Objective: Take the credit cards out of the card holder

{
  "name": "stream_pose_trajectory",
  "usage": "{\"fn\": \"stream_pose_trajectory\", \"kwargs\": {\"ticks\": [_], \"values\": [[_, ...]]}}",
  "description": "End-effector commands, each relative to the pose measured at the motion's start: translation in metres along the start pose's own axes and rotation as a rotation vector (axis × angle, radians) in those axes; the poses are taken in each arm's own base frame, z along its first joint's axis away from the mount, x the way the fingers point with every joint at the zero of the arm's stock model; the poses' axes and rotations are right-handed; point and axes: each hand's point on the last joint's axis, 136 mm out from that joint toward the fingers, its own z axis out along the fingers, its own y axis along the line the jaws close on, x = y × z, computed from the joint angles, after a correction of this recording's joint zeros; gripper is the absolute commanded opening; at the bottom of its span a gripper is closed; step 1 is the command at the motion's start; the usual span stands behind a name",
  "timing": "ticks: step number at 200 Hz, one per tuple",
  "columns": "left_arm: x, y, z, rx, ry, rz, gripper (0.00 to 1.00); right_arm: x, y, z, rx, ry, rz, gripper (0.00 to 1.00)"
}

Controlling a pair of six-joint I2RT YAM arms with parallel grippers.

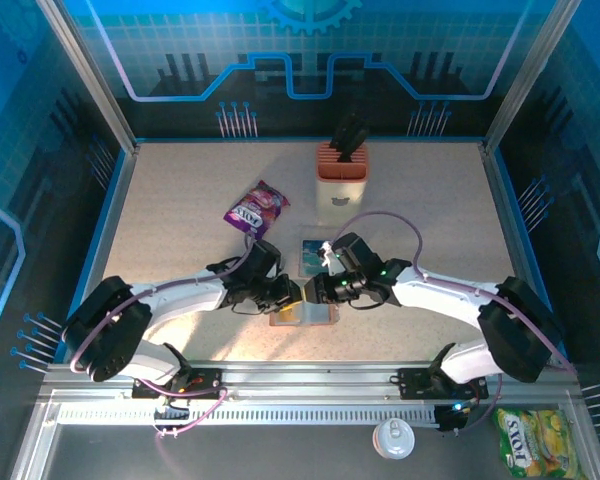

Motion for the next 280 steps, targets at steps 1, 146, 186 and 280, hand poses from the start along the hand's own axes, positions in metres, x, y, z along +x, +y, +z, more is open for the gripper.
{"fn": "stream_pose_trajectory", "kwargs": {"ticks": [1,146,186,280], "values": [[0.0,-0.01,0.004,-0.009,0.011,0.025,0.2,0.0,-0.006,-0.012,0.03,-0.013,-0.005,0.32],[0.002,-0.046,0.032,-0.003,0.063,0.092,0.35,0.007,-0.028,-0.045,0.099,-0.083,0.037,0.34],[0.0,-0.044,0.03,-0.017,0.049,0.106,0.35,0.005,-0.026,-0.043,0.081,-0.079,0.043,0.35],[-0.005,-0.027,-0.004,-0.033,-0.086,0.13,0.45,0.003,-0.019,-0.019,0.035,-0.035,0.063,0.35]]}}
